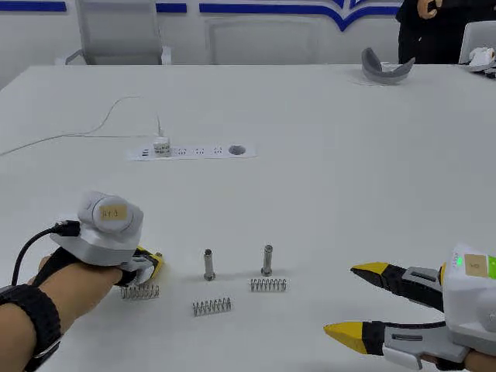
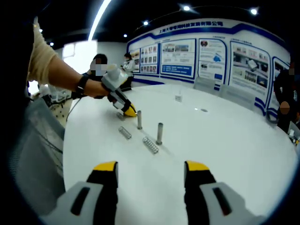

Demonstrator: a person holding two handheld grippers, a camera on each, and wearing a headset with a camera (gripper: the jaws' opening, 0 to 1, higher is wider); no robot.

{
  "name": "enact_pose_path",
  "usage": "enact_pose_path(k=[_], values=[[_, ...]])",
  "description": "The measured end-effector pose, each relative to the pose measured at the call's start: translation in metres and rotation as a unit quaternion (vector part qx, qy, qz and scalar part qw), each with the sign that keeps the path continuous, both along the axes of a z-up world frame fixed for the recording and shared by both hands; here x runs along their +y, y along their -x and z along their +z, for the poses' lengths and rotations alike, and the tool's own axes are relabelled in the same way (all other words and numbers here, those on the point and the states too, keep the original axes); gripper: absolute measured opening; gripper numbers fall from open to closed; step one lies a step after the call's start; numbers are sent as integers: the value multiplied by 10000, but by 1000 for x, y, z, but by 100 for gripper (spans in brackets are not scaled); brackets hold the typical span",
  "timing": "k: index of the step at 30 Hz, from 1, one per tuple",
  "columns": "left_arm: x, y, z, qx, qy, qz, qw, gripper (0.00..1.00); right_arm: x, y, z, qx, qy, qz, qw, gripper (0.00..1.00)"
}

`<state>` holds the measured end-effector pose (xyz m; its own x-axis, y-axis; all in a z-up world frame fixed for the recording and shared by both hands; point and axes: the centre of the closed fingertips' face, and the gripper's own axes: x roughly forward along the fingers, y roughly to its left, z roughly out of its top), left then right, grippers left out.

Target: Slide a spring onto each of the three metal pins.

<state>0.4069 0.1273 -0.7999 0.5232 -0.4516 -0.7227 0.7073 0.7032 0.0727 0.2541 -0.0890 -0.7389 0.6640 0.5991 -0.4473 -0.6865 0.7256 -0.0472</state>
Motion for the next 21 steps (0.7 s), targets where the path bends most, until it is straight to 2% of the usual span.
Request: enact_pose_path(k=[5, 8, 10, 18, 21], values=[[0, -1, 1, -25, -66, -86, 9999, 10, 0, 0, 0, 3, 1, 0, 10000, 58], [-4, -2, 2, 5, -55, -134, 9999, 14, 0, 0, 0, 7, -1, 2, 10000, 58], [-5, -2, 2, 15, -126, -180, 9998, 13, 0, -1, -1, 12, 12, 8, 10000, 58], [-8, -4, 0, 175, -146, -216, 9995, 9, -1, -1, 0, 1, -12, -39, 10000, 58], [-8, -4, -1, 116, -192, -286, 9993, 9, -2, -1, 0, -3, -12, -47, 10000, 58]])
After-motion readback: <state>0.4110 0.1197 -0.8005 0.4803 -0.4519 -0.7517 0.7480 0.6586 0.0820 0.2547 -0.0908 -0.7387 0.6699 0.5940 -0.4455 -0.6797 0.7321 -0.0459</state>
